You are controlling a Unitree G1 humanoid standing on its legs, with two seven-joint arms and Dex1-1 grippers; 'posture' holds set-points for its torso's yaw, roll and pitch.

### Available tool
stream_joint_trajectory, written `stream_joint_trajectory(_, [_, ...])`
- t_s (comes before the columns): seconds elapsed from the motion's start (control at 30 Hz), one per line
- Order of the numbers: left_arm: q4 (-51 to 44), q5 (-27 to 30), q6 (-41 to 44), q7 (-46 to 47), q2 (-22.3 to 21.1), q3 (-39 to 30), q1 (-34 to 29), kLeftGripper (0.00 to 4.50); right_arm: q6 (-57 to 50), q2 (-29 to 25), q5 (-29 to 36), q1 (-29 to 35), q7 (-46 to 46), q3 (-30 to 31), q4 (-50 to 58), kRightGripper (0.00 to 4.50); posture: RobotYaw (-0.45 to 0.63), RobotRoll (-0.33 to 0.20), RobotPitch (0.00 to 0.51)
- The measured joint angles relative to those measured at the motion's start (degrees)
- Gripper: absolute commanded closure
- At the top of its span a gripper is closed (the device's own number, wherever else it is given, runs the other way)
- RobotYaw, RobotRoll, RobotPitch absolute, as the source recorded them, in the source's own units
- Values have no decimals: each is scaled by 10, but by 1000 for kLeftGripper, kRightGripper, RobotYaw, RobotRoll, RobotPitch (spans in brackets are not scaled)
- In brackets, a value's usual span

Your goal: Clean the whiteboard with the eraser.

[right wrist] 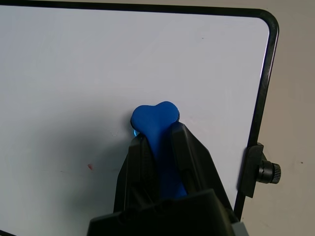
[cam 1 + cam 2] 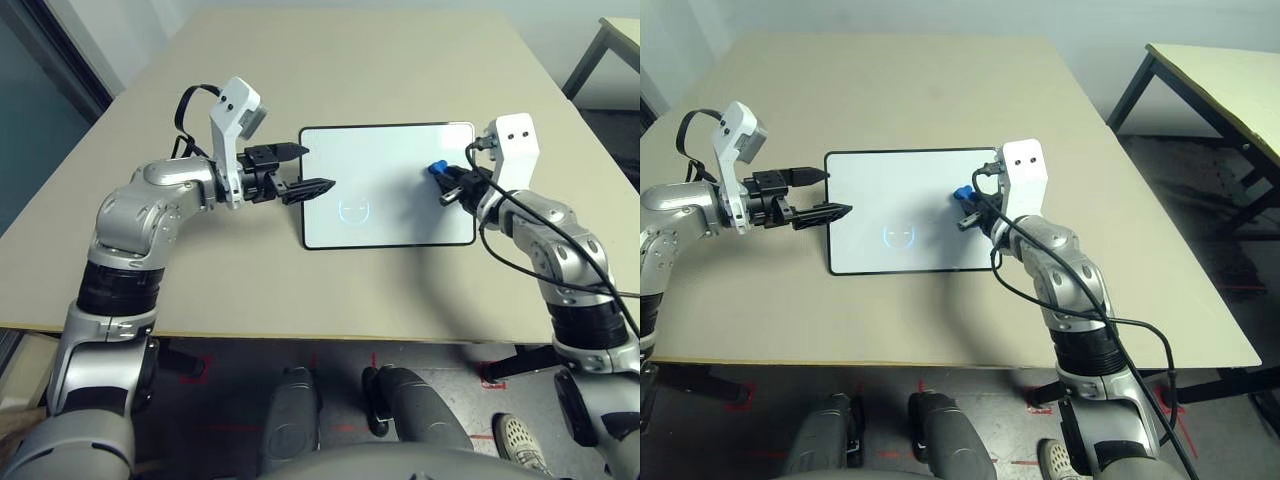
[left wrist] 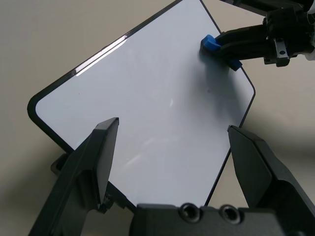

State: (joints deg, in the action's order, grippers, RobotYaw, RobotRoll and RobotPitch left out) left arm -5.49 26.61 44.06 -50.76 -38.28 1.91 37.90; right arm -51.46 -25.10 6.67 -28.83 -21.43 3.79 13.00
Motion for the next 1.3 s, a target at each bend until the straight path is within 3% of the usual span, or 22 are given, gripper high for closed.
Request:
stream_joint_trajectory(0.73, [30, -13, -15, -18, 16, 17, 19, 0, -22, 73, 1, 10, -25, 87, -8, 3938, -30, 0, 150])
stream_joint_trajectory(1.3, [30, -14, -13, -19, 16, 17, 21, 0, -17, 70, 0, -10, -34, 87, -27, 3953, -32, 0, 152])
